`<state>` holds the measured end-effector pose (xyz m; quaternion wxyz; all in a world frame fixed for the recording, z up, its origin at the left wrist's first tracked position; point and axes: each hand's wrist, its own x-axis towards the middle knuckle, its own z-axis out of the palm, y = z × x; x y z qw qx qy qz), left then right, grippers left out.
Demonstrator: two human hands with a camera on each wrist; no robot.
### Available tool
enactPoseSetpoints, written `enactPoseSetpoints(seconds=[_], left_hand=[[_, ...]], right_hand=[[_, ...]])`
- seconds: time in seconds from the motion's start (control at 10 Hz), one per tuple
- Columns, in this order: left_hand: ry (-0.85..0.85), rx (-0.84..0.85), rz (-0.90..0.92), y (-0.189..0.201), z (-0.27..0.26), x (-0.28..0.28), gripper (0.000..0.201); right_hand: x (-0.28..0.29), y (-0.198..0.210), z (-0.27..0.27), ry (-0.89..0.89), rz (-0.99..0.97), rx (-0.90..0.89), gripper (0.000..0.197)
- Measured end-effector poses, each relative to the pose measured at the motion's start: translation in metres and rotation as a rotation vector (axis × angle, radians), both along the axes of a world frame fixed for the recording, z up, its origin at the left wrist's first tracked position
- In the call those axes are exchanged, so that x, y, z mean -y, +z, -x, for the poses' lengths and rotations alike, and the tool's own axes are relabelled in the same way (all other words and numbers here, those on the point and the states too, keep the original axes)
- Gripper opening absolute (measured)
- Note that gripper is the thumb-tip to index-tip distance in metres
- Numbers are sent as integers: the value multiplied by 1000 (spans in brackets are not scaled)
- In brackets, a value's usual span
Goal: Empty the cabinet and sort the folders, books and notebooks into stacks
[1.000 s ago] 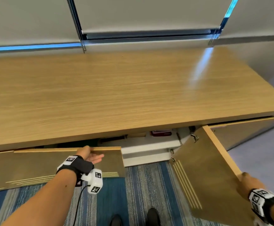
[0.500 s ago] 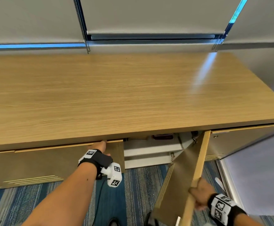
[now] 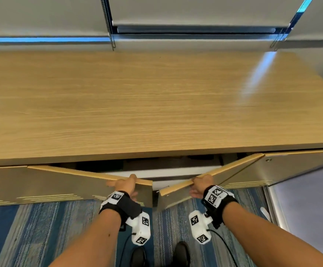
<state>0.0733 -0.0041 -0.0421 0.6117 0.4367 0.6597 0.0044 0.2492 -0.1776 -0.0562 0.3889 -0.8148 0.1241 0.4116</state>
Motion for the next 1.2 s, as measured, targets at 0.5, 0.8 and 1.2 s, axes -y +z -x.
enactPoseSetpoints(seconds=[0.5,0.8,1.2], left_hand=[[18,104,45,-6,6,0,29],[86,265,94,23,-42,-7,24],[-377,76,-95,16,-19,-6,59]], right_hand=[[-49,18,-30,-306,-384,-129,20],[-33,20,-30,-245,-431,-193,18],[4,24,-36,290,-115,44,56]])
